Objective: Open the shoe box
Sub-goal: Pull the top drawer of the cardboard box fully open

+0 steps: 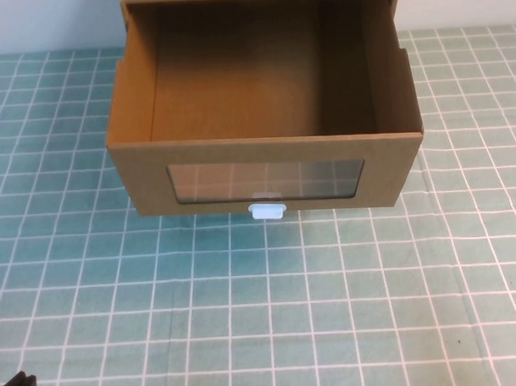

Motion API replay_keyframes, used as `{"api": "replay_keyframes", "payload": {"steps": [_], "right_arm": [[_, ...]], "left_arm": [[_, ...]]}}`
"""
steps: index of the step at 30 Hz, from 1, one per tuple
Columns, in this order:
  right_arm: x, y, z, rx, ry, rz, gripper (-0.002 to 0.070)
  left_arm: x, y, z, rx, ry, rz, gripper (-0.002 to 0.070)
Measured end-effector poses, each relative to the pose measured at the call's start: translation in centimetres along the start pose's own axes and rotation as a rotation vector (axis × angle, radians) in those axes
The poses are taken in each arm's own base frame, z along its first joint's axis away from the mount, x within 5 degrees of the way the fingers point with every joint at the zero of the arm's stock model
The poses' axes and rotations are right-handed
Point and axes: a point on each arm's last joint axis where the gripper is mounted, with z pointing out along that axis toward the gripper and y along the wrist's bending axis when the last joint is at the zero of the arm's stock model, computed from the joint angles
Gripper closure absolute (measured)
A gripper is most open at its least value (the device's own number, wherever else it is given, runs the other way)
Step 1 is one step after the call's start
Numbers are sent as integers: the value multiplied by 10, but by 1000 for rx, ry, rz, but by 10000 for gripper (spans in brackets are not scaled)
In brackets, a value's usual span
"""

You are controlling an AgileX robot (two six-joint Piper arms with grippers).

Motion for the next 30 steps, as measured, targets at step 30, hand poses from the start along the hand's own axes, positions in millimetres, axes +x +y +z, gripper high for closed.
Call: {"api": "replay_keyframes", "payload": {"steps": [30], "right_arm": [[85, -21, 16, 142, 278, -11, 689]], "left_arm": [[0, 0, 0, 0, 0, -1, 679]]}}
